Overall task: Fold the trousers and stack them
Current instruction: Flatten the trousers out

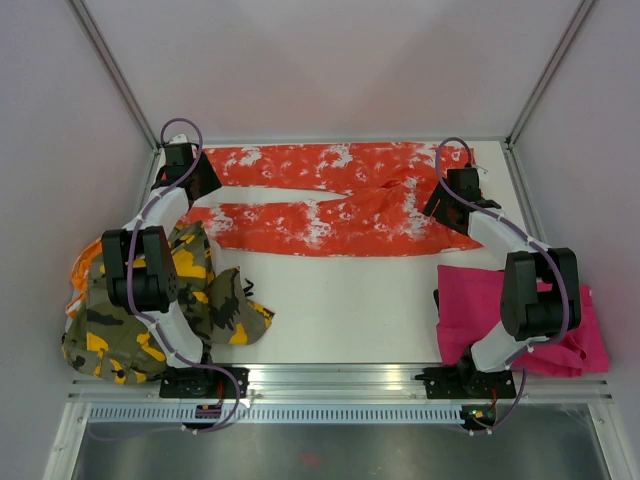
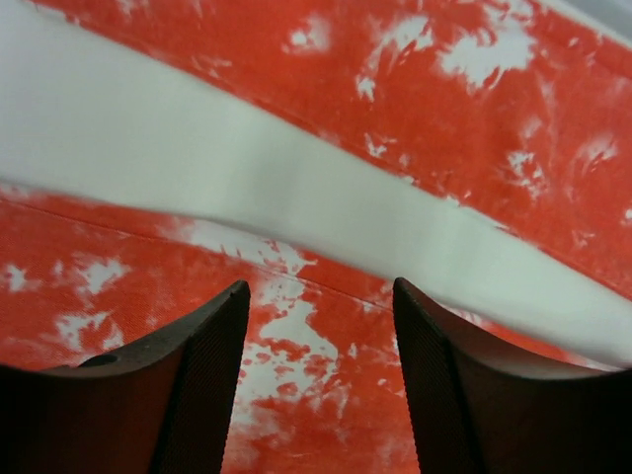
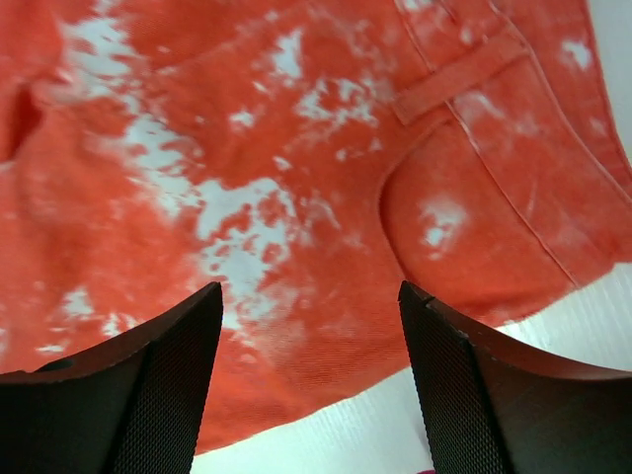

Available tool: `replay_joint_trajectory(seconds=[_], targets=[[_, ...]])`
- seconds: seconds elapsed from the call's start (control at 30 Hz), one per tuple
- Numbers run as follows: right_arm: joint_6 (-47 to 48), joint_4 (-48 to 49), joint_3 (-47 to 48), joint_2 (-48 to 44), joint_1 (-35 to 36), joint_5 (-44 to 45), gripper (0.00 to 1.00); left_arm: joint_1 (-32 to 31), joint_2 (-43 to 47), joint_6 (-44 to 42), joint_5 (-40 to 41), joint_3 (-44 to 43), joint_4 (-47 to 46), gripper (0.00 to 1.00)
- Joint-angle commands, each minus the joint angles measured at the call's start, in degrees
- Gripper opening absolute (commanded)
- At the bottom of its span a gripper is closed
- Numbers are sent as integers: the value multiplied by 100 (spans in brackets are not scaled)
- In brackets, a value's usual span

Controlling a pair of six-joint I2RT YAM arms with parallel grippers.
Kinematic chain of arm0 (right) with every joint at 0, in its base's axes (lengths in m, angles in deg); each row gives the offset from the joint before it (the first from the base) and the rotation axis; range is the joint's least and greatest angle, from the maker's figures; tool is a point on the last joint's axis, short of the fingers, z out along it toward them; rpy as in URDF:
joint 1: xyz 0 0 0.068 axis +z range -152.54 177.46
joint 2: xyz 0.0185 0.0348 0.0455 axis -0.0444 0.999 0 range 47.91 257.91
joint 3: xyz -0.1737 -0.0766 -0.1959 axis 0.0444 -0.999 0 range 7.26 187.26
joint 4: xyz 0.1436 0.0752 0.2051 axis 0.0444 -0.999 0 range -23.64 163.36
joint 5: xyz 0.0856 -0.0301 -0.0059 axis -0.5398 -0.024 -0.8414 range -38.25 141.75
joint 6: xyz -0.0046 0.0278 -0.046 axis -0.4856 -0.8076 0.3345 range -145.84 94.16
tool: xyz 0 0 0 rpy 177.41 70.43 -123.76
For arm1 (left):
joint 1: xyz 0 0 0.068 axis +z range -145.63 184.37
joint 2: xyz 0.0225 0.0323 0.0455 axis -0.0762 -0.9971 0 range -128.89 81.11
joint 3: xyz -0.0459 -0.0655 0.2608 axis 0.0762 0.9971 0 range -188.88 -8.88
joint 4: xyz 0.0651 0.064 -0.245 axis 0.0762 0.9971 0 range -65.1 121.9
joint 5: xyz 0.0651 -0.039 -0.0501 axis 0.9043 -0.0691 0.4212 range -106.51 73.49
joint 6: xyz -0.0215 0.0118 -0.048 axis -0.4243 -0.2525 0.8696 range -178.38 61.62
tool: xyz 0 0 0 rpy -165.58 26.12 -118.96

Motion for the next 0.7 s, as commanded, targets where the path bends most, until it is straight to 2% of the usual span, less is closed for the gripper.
replay_joint_trajectory(seconds=[0.0,0.1,0.13,0.2,0.23,0.27,0.37,0.43,0.67], targets=[[-151,63,-203,-52,-167,499,78,72,-305,621,123,75,219,64],[-222,151,-99,431,-317,534,74,-7,-569,640,166,146,202,55],[-222,160,-46,694,-335,569,69,-68,-622,622,166,180,193,51],[-178,204,68,932,-335,605,66,-147,-779,517,105,190,219,37],[-143,213,208,1151,-335,631,60,-183,-833,508,35,50,324,30],[-82,204,270,1231,-335,701,54,-183,-886,525,-1,14,351,19],[-107,169,359,1364,-388,885,36,-209,-991,542,-54,-109,421,6],[-116,186,359,1434,-544,921,31,-236,-1027,543,-71,-118,500,2],[-55,187,245,1680,-1169,745,21,-437,-1132,534,-370,-285,703,2]])
